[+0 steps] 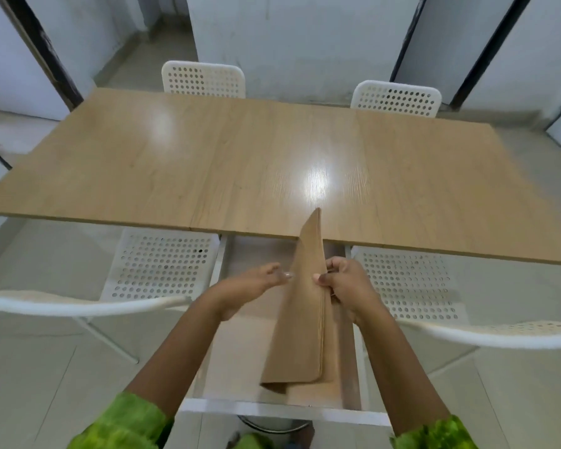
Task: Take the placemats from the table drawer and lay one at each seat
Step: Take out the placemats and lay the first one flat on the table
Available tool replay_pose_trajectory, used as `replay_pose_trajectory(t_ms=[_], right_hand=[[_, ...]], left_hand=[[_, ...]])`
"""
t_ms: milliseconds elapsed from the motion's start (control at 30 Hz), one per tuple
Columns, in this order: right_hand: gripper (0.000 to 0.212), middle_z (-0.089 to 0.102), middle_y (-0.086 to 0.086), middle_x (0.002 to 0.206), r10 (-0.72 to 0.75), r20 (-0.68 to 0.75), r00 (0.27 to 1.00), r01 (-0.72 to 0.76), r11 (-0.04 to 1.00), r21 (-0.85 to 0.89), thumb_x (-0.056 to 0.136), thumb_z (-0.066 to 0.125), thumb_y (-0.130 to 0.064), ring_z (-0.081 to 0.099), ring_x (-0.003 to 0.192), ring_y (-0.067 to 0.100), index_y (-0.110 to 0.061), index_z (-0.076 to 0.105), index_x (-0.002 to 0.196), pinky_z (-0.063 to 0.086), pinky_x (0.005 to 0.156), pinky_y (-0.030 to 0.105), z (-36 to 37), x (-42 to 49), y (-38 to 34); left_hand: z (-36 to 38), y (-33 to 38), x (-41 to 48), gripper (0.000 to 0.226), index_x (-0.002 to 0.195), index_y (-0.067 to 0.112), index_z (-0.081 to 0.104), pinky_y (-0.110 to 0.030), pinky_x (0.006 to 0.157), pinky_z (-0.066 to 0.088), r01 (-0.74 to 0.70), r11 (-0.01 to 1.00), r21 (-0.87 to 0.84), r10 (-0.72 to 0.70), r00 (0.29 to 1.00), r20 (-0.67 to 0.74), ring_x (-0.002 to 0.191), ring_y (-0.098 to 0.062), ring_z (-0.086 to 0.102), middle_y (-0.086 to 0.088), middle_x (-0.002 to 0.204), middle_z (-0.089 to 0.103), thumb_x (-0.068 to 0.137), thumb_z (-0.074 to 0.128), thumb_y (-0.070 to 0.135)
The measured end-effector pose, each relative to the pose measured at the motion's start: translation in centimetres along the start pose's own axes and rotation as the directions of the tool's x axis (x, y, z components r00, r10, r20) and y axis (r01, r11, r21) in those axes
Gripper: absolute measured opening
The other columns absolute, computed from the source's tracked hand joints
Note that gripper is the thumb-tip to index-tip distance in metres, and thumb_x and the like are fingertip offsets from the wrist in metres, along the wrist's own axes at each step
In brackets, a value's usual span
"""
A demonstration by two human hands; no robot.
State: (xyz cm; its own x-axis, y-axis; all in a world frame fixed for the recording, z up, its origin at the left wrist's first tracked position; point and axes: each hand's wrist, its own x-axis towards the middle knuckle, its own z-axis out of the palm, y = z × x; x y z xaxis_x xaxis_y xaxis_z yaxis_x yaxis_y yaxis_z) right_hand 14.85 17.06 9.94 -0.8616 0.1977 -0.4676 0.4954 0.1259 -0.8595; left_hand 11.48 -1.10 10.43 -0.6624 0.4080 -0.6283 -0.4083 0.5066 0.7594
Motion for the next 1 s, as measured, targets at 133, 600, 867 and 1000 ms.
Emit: replay_pose_trajectory(t_ms=[133,600,867,1000], right_hand=[[0.01,0.063,0.005,0.068,-0.119,-0.04,0.992,0.118,0.993,-0.012,0.085,0.058,-0.001,0.059,0.049,0.004,0.0,0.064,0.092,0.044,0.041,0.014,1.1,-2.4,-3.7],[0.016,0.059,-0.007,0.047,-0.285,0.055,0.957,0.271,0.944,0.191,0.084,0.059,0.003,0.053,0.039,0.005,-0.01,0.062,0.093,0.046,0.042,0.017,1.2,0.0,-13.9],[0.022,0.062,0.001,0.057,-0.347,0.131,0.929,0.352,0.936,-0.016,0.084,0.051,0.008,0.055,0.04,0.004,-0.008,0.065,0.09,0.047,0.044,0.015,-1.5,7.6,-17.4],[0.029,0.063,0.01,0.07,-0.44,0.056,0.896,0.441,0.871,-0.219,0.072,0.049,0.006,0.06,0.055,0.015,-0.018,0.065,0.07,0.052,0.056,0.027,-3.9,13.4,-19.7]], left_hand=[[1.9,3.5,-2.9,0.078,0.149,0.026,0.012,-0.026,0.098,0.036,-0.142,0.989,0.04,0.135,0.981,0.138,0.132,-0.015,0.034,0.003,0.153,0.026,0.087,0.051,0.052],[-2.4,8.3,-1.3,0.077,0.149,0.03,0.006,-0.039,0.109,0.038,-0.488,0.87,-0.069,0.477,0.869,-0.127,0.131,-0.016,0.042,0.004,0.15,0.033,0.09,0.055,0.03],[-4.9,11.8,2.7,0.041,0.103,0.022,0.062,-0.018,0.064,0.051,-0.571,0.804,-0.168,0.444,0.763,-0.469,0.08,-0.011,0.064,-0.002,0.097,0.065,0.086,0.043,-0.011],[-8.3,11.1,4.7,0.044,0.113,0.008,0.058,-0.017,0.052,0.049,-0.568,0.778,-0.269,0.32,0.726,-0.608,0.061,-0.006,0.063,-0.006,0.098,0.063,0.082,0.042,-0.018]])
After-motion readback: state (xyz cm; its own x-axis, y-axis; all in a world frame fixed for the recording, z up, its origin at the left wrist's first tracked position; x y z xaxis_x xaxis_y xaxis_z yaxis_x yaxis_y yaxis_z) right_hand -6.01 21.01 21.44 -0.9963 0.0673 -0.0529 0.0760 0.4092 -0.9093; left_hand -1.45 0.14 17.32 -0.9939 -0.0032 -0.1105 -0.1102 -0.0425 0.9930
